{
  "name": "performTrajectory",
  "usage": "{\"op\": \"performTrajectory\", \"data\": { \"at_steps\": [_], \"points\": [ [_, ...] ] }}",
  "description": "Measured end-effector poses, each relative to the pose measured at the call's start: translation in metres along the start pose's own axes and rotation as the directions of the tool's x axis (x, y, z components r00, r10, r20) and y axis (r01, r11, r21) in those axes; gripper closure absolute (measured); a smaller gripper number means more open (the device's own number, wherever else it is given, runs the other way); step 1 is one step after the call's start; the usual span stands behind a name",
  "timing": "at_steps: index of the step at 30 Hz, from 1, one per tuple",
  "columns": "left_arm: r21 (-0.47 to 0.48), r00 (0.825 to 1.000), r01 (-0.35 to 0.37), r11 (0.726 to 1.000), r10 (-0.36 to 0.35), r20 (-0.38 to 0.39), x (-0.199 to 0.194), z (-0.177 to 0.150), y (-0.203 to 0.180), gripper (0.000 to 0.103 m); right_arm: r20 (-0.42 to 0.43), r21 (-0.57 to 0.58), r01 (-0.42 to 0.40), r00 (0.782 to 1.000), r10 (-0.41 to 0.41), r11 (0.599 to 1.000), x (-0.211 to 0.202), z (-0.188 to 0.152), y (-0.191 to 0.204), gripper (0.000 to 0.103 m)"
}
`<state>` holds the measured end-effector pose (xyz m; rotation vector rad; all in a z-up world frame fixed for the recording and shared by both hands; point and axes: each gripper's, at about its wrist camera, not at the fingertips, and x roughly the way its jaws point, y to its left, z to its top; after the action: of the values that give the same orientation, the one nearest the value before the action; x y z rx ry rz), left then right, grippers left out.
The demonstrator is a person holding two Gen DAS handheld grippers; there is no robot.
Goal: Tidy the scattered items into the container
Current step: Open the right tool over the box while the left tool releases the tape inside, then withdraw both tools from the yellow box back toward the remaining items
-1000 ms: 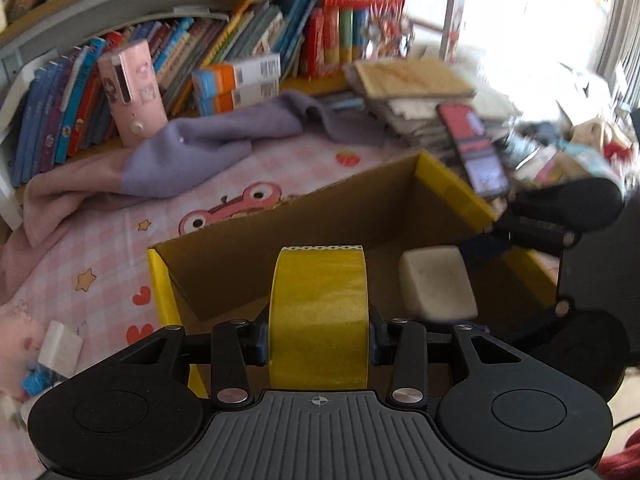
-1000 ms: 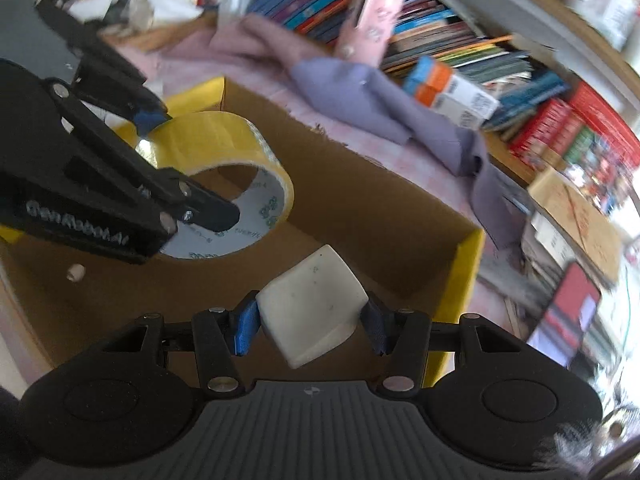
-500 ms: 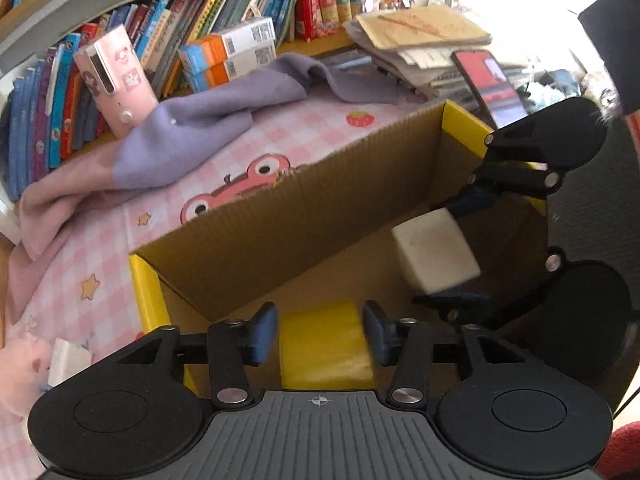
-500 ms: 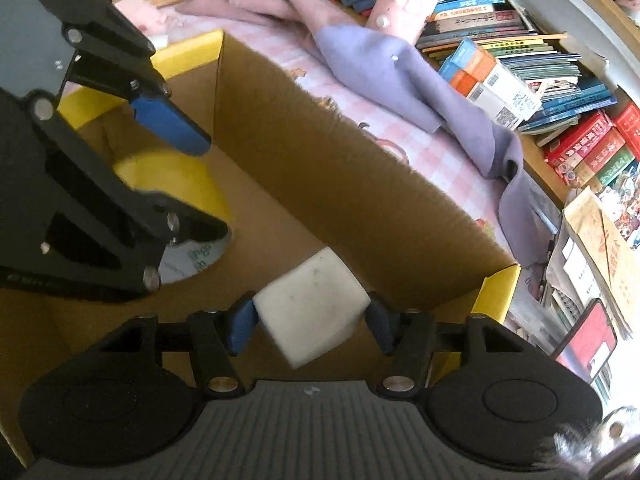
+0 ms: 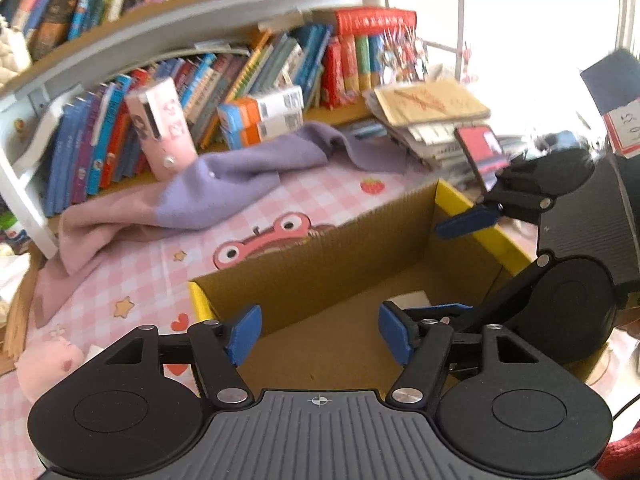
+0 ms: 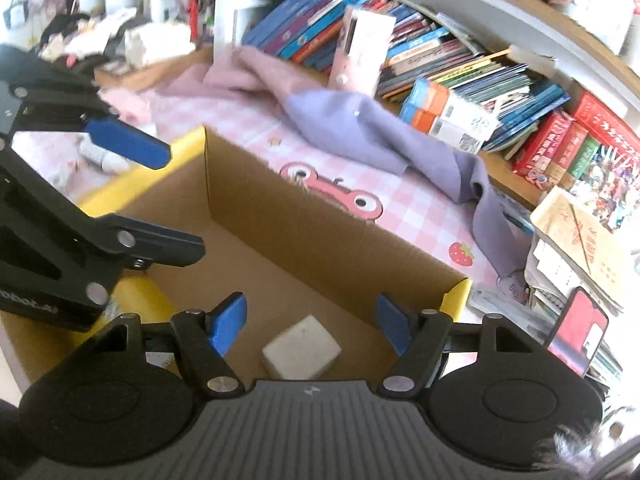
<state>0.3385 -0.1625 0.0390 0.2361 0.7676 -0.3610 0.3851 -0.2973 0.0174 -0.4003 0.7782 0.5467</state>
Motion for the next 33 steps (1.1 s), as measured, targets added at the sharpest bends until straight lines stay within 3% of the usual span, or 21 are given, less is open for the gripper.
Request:
{"op": "performTrajectory", "data": {
  "at_steps": [8, 18, 33],
  "points": [
    [-0.091, 0.996, 0.021, 0.996, -0.013, 0.087, -0.050, -0.017, 0.012, 0.022, 0.067, 0.105, 0.037, 0.997, -0.044, 0.994, -0.037, 0.000, 0.008, 0.027],
    [-0.116, 0.987, 0.072, 0.991, -0.054, 0.149, -0.092, -0.051, 0.026, 0.019, 0.094, 0.194, 0.127, 0.985, -0.148, 0.973, -0.082, -0.012, 0.046, 0.024],
    [-0.104, 0.975, 0.118, 0.988, -0.096, 0.200, -0.146, -0.119, 0.063, 0.014, 0.090, 0.364, 0.280, 0.939, -0.333, 0.888, -0.135, -0.039, 0.129, 0.024]
  ]
}}
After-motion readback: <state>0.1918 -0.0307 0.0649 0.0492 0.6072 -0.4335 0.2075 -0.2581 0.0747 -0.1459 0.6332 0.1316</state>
